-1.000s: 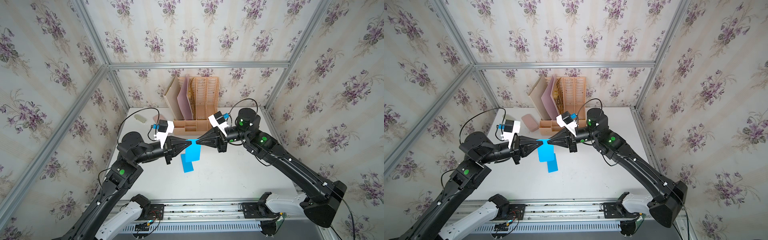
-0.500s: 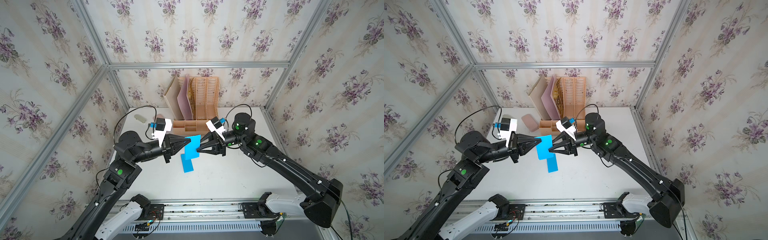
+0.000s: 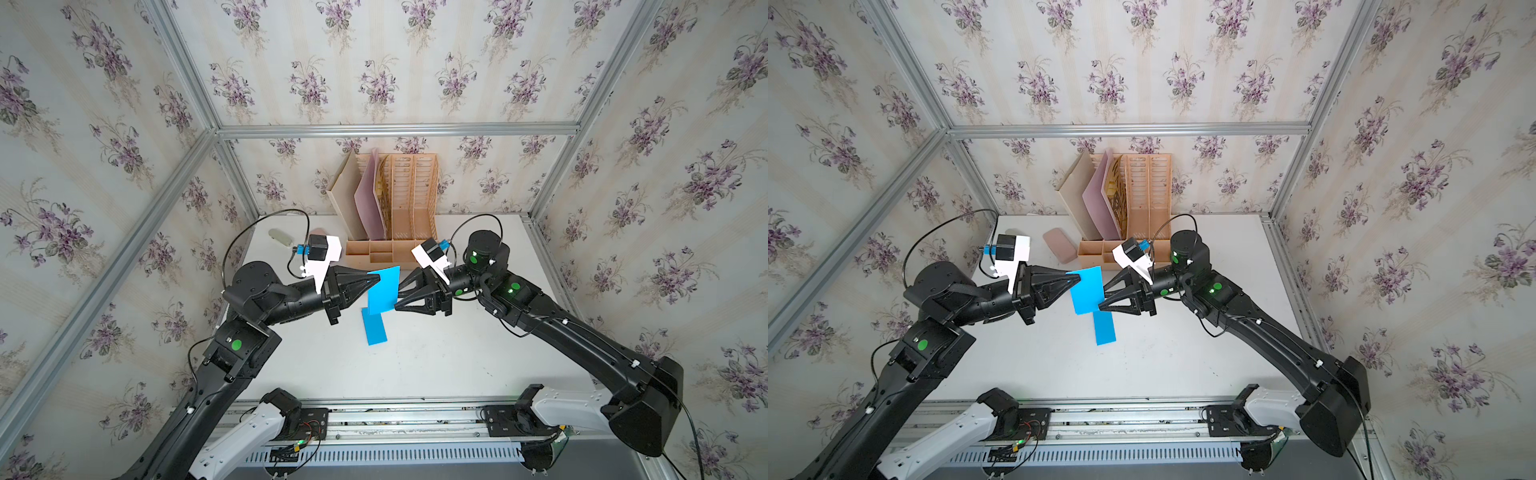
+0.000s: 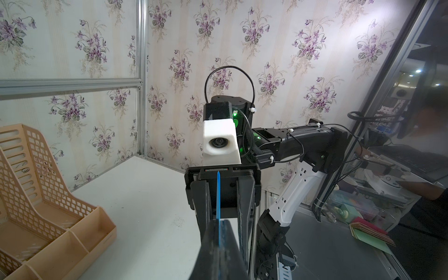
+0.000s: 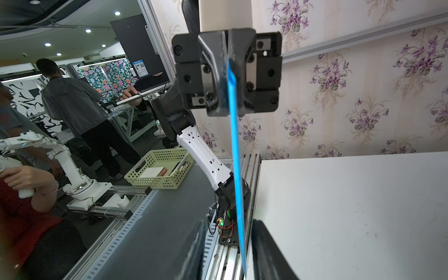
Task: Fold the square paper along the opposite sides
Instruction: Smooth out the paper.
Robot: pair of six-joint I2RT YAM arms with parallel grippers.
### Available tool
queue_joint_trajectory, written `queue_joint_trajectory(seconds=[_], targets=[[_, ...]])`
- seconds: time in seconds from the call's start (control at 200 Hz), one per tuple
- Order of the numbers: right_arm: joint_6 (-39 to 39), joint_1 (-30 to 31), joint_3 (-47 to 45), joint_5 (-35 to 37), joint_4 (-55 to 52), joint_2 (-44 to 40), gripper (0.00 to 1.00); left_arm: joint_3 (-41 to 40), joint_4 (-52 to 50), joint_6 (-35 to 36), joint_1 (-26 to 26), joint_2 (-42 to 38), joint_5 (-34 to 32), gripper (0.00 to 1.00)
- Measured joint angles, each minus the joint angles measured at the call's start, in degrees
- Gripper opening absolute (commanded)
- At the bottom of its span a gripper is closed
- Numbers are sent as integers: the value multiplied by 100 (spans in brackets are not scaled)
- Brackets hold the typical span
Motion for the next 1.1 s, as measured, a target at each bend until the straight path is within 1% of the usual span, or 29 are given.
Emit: queue_joint_trajectory(seconds=[0.035, 0.055, 0.075, 0.1, 0.105, 0.335, 0.34, 0.345, 0.355, 0.365, 0.38, 0.4, 0.46, 0.495, 0.56, 0.624, 0.719, 0.869, 0.989, 1.099], targets=[[11, 9, 0, 0, -2, 15, 30, 0, -2, 0, 0, 7, -13, 0], [11, 17, 0, 0, -2, 24, 25, 0, -4, 2, 0, 9, -15, 0], [9, 26, 2, 0, 0, 28, 18, 0, -7, 2, 0, 11, -15, 0], [9, 26, 4, -4, 2, 33, 2, 0, -9, 2, 0, 11, -15, 0], [9, 26, 7, -4, 2, 35, 0, 0, -9, 2, 0, 11, -15, 0], [11, 35, -13, -17, 2, 22, 0, 0, -42, 37, 0, 9, -55, 0], [11, 35, -13, -17, 2, 22, 0, 0, -42, 37, 0, 9, -55, 0], [11, 35, -15, -17, 0, 20, 3, 0, -44, 37, 0, 9, -57, 0], [11, 35, -17, -17, 0, 15, 9, 0, -48, 37, 0, 7, -59, 0], [9, 35, -17, -13, -4, 11, 18, 0, -50, 37, 0, 7, -59, 0], [9, 35, -17, -4, -15, 7, 29, 0, -57, 39, 0, 4, -61, 0], [11, 35, -17, 13, -35, -4, 39, 0, -66, 39, 0, 0, -66, 0], [-26, 37, -11, 68, -103, -35, 56, 0, -101, 44, 0, -15, -105, 0], [-59, 39, -9, 177, -170, -55, 62, -2, -125, 48, 0, -28, -138, 0], [-138, 39, -13, 457, -352, -118, 69, -28, -160, 63, 0, -55, -232, 0], [-229, 39, -76, 791, -551, -232, 72, -92, -205, 83, 0, -79, -380, 0], [-286, 42, -243, 1335, -929, -479, 79, -249, -280, 81, 0, -103, -686, 0], [-356, 87, -393, 2168, -1576, -938, 81, -671, -286, -146, 0, -22, -1123, 0], [-483, 214, -380, 2826, -2146, -1167, 82, -1102, -96, -466, 0, 184, -1259, 0], [-586, 350, -326, 3447, -2710, -1207, 83, -1563, 109, -769, 0, 356, -1281, 0]])
